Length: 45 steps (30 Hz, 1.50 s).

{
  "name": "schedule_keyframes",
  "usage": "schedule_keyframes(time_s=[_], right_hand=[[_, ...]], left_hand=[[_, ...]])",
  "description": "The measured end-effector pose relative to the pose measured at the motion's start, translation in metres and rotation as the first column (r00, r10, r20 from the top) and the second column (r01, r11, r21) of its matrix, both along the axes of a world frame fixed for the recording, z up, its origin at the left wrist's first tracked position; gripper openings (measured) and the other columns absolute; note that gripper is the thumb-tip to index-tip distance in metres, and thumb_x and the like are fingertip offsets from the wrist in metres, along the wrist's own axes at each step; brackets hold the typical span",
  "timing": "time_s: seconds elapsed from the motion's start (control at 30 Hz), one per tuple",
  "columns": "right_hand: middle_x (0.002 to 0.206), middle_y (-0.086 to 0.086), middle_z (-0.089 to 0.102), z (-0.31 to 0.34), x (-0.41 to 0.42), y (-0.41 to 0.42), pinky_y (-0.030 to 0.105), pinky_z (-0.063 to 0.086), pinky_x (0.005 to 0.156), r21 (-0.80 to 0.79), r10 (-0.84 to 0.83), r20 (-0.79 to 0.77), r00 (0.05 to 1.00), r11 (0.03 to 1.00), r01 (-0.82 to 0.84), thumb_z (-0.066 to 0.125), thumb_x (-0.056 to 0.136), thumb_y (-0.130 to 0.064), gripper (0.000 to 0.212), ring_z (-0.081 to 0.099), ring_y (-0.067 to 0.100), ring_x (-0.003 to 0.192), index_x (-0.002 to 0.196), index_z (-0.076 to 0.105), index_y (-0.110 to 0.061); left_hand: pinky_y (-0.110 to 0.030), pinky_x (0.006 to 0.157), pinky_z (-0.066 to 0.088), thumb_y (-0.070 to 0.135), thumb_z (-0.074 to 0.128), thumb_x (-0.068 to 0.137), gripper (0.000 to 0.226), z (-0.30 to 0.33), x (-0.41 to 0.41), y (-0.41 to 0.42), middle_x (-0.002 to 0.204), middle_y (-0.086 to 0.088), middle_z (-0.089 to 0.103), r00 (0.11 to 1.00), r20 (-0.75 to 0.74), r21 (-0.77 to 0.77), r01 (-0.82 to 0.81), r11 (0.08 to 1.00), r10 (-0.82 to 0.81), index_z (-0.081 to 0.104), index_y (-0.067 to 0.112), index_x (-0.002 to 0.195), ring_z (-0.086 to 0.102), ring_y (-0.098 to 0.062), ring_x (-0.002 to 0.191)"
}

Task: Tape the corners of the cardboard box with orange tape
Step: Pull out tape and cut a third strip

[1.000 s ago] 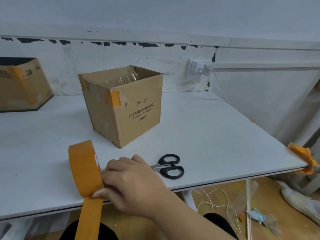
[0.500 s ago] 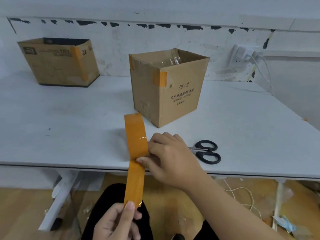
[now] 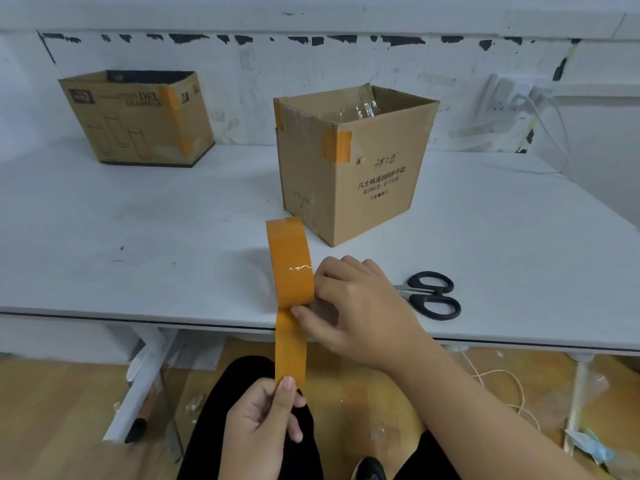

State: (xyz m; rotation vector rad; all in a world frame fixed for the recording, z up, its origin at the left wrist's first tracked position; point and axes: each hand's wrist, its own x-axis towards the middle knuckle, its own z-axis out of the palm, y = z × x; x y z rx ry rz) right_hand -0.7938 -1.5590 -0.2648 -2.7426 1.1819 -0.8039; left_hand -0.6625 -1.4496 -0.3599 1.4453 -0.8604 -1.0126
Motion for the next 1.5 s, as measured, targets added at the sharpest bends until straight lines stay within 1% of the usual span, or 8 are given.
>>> schedule_keyframes(time_s=[0.2, 0.37, 0.47, 0.73, 0.9, 1.17, 1.3, 1.5], right_hand=[[0.090, -0.009, 0.060, -0.001, -0.002, -0.002, 0.032, 0.038, 0.069, -0.049, 0.049, -0.014, 0.999, 0.998, -0.050, 0.043, 0.096, -0.047, 0.031, 0.051, 0.014, 0.077, 0.092, 0.063, -0.024], [0.083, -0.010, 0.059, -0.001, -0.001, -0.003, 0.035, 0.039, 0.069, -0.013, -0.005, 0.047, 0.999, 1.000, 0.005, 0.039, 0.095, -0.049, 0.034, 0.050, 0.014, 0.075, 0.085, 0.060, -0.024], [0.088, -0.009, 0.058, -0.001, 0.001, -0.005, 0.035, 0.039, 0.072, 0.002, -0.046, 0.042, 0.998, 0.999, 0.046, 0.039, 0.095, -0.050, 0.036, 0.049, 0.013, 0.078, 0.089, 0.063, -0.024], [0.087, -0.006, 0.054, -0.002, 0.003, -0.006, 0.031, 0.034, 0.071, 0.002, -0.092, 0.063, 0.994, 0.996, 0.092, 0.051, 0.092, -0.048, 0.031, 0.045, 0.015, 0.079, 0.086, 0.065, -0.022], [0.091, -0.007, 0.054, -0.003, 0.002, -0.006, 0.030, 0.035, 0.074, 0.035, -0.109, 0.037, 0.993, 0.994, 0.108, 0.048, 0.092, -0.050, 0.032, 0.045, 0.014, 0.083, 0.088, 0.064, -0.023], [0.096, -0.009, 0.051, -0.002, -0.001, -0.007, 0.031, 0.035, 0.078, 0.089, -0.090, 0.013, 0.996, 0.992, 0.089, 0.050, 0.091, -0.050, 0.027, 0.043, 0.013, 0.090, 0.098, 0.064, -0.028], [0.099, -0.010, 0.051, -0.002, -0.003, -0.007, 0.032, 0.036, 0.081, 0.110, -0.081, 0.005, 0.997, 0.991, 0.080, 0.051, 0.091, -0.049, 0.026, 0.042, 0.014, 0.093, 0.103, 0.064, -0.030], [0.097, -0.011, 0.050, 0.000, -0.004, -0.005, 0.033, 0.037, 0.084, 0.155, -0.080, 0.012, 0.997, 0.985, 0.077, 0.051, 0.087, -0.050, 0.028, 0.041, 0.012, 0.093, 0.105, 0.063, -0.033]], left_hand=[[-0.015, 0.041, 0.036, 0.050, 0.058, 0.072, 0.036, 0.002, -0.001, 0.011, 0.042, -0.012, 0.053, 0.999, 0.044, -0.064, -0.026, 0.998, 0.029, 0.067, 0.018, 0.060, 0.044, -0.011, 0.036], [-0.017, 0.039, 0.035, 0.044, 0.059, 0.073, 0.030, 0.012, 0.001, 0.009, 0.041, -0.011, 0.052, 0.998, 0.024, -0.146, -0.050, 0.988, 0.054, 0.067, 0.017, 0.061, 0.043, -0.011, 0.036], [-0.017, 0.040, 0.035, 0.043, 0.058, 0.076, 0.029, 0.013, 0.001, 0.004, 0.042, -0.011, 0.053, 0.999, 0.025, -0.172, -0.042, 0.984, 0.047, 0.067, 0.018, 0.064, 0.042, -0.012, 0.037], [-0.020, 0.047, 0.038, 0.051, 0.055, 0.078, 0.034, -0.009, 0.001, -0.006, 0.045, -0.009, 0.055, 0.998, 0.047, -0.132, -0.027, 0.991, 0.034, 0.066, 0.021, 0.066, 0.045, -0.009, 0.039], [-0.014, 0.049, 0.043, 0.051, 0.055, 0.080, 0.031, -0.021, 0.003, -0.022, 0.048, -0.009, 0.057, 0.993, 0.105, -0.180, -0.037, 0.983, 0.056, 0.066, 0.025, 0.069, 0.051, -0.010, 0.042], [-0.015, 0.051, 0.044, 0.048, 0.052, 0.085, 0.022, -0.022, 0.005, -0.050, 0.058, -0.001, 0.063, 0.974, 0.215, -0.234, -0.014, 0.972, 0.066, 0.062, 0.032, 0.075, 0.056, -0.010, 0.048], [-0.016, 0.051, 0.046, 0.047, 0.051, 0.085, 0.023, -0.021, 0.002, -0.056, 0.067, -0.001, 0.068, 0.980, 0.185, -0.230, -0.026, 0.973, 0.070, 0.063, 0.030, 0.074, 0.057, -0.011, 0.049], [-0.021, 0.049, 0.040, 0.055, 0.055, 0.080, 0.033, -0.022, 0.006, -0.044, 0.068, -0.006, 0.069, 1.000, 0.012, -0.134, 0.019, 0.991, -0.018, 0.067, 0.026, 0.072, 0.054, -0.009, 0.046]])
